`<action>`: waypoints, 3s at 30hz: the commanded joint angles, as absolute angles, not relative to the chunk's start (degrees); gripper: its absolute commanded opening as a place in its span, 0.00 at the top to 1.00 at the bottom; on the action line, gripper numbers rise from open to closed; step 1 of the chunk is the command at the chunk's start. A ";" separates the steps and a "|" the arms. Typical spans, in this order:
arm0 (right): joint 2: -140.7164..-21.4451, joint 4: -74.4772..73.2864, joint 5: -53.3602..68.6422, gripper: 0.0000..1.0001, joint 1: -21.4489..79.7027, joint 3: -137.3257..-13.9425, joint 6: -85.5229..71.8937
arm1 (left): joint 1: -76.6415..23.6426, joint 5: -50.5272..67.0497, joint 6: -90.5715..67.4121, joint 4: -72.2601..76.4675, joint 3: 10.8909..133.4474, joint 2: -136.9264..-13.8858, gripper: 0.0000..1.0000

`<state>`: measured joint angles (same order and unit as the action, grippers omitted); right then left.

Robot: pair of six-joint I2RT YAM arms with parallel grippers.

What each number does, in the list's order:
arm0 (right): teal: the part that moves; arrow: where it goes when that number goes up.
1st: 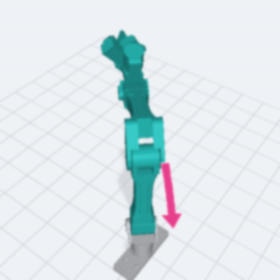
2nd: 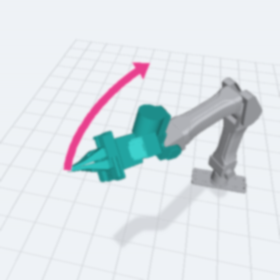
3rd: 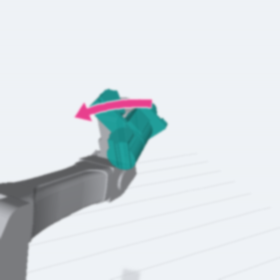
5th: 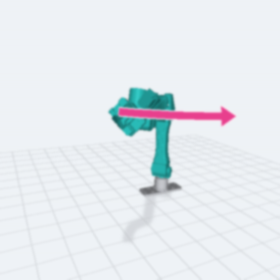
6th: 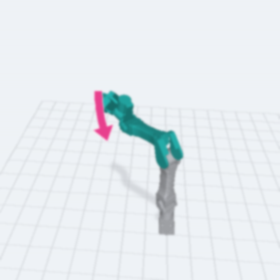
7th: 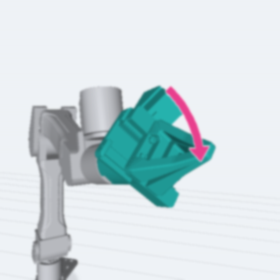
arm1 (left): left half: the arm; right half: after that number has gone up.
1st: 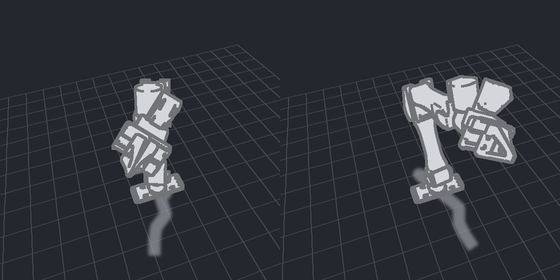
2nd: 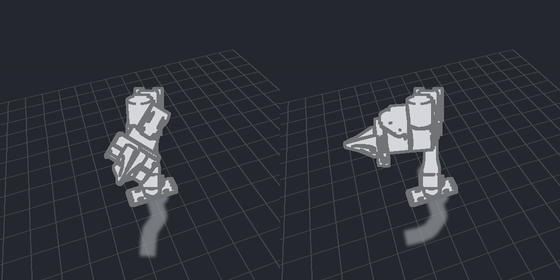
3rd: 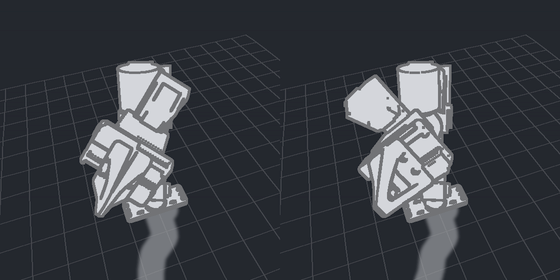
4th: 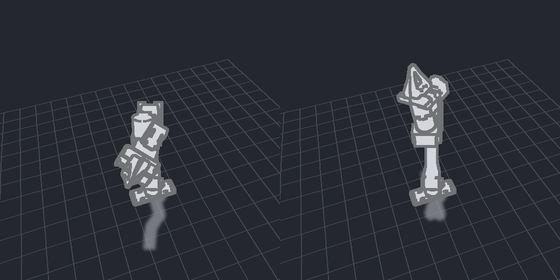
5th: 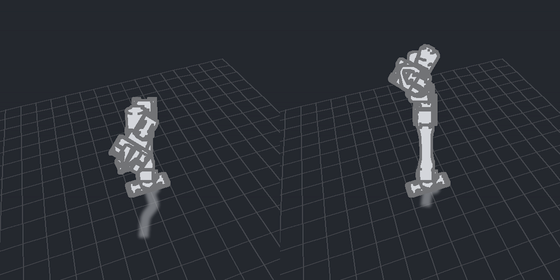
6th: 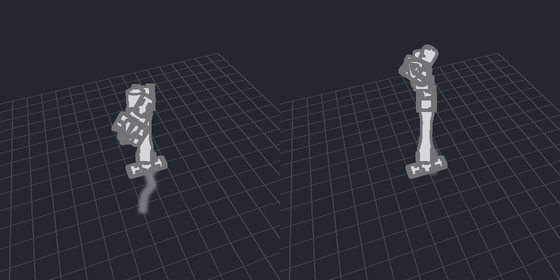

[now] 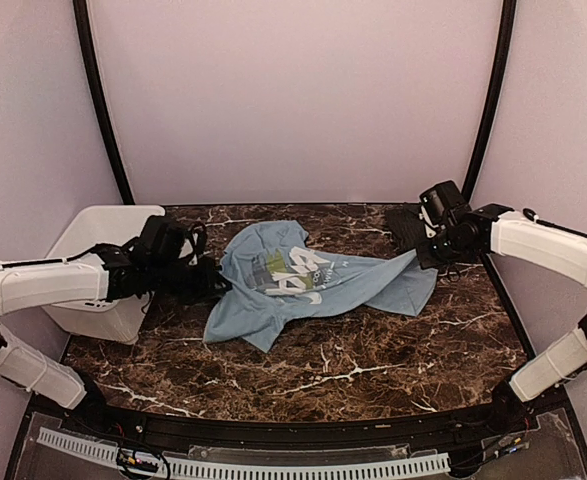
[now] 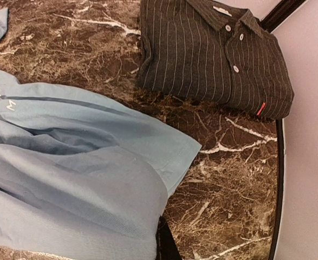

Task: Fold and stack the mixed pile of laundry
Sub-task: Pick up the crumpled T-shirt from the center of the board, then flatten out the crumpled T-shirt at the center of the board.

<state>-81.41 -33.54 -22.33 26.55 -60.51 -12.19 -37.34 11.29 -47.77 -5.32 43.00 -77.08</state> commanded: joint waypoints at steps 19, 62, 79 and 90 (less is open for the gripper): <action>-68.25 -36.14 -29.54 1.00 30.51 -97.40 6.69 | -29.09 11.48 -18.75 -21.26 93.20 -67.19 1.00; -72.24 -19.49 -24.97 1.00 24.00 -61.25 2.29 | -25.50 11.94 -28.76 -16.09 75.75 -83.08 1.00; -105.48 -14.93 -25.69 1.00 20.95 -75.69 4.49 | -16.72 18.32 -32.18 -9.62 88.01 -113.55 1.00; -115.61 -19.05 -27.13 0.90 20.74 -87.96 6.98 | -16.23 13.63 -29.22 -11.00 97.09 -121.74 1.00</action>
